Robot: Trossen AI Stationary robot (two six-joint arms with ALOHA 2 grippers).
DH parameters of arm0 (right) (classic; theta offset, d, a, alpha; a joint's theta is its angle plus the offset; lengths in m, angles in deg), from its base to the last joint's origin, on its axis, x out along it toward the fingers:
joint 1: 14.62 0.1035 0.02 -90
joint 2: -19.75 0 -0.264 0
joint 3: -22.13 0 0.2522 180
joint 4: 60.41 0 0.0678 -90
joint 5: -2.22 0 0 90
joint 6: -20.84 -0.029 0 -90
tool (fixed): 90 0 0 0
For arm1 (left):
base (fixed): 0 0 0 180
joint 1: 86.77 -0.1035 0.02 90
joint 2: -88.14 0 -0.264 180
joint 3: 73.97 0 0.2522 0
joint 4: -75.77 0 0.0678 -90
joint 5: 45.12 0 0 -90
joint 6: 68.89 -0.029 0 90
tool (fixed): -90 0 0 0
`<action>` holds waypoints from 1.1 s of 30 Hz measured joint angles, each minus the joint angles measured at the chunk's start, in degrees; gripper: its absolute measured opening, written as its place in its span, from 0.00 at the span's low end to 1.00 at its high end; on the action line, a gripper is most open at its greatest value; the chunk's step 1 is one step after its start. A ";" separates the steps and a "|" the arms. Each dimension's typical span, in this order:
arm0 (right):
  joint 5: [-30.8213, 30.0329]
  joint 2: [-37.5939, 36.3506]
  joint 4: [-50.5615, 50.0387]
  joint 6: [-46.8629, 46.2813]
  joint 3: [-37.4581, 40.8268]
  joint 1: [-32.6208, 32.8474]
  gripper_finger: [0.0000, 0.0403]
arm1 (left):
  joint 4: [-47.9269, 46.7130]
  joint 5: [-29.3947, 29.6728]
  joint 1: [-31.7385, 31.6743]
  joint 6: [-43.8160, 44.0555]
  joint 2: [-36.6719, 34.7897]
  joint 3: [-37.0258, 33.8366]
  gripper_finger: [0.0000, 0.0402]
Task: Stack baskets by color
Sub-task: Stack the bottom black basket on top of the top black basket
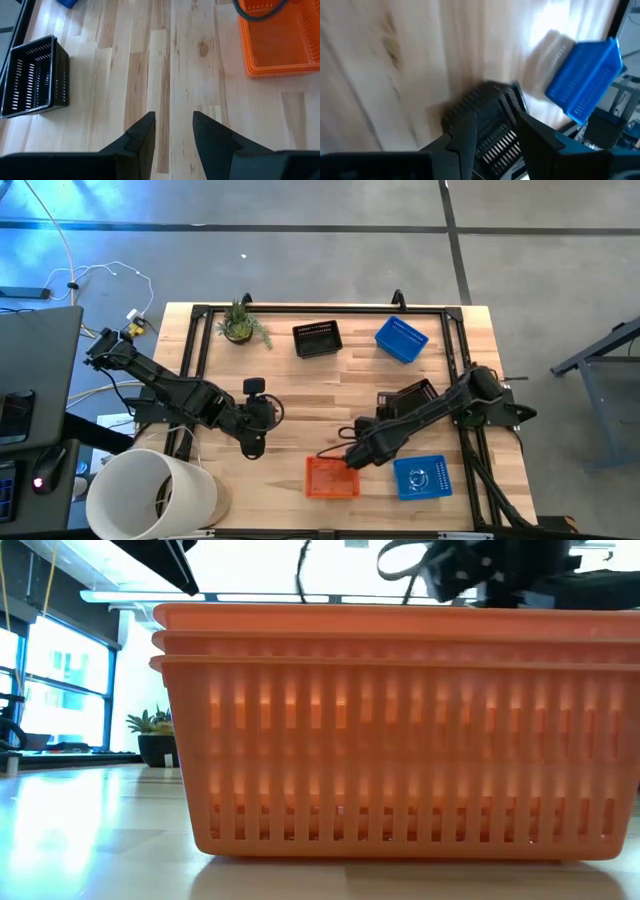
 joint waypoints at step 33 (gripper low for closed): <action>13.68 -25.74 18.70 40.87 30.14 -25.19 0.31 | 0.00 -0.44 0.00 0.00 0.00 0.00 0.29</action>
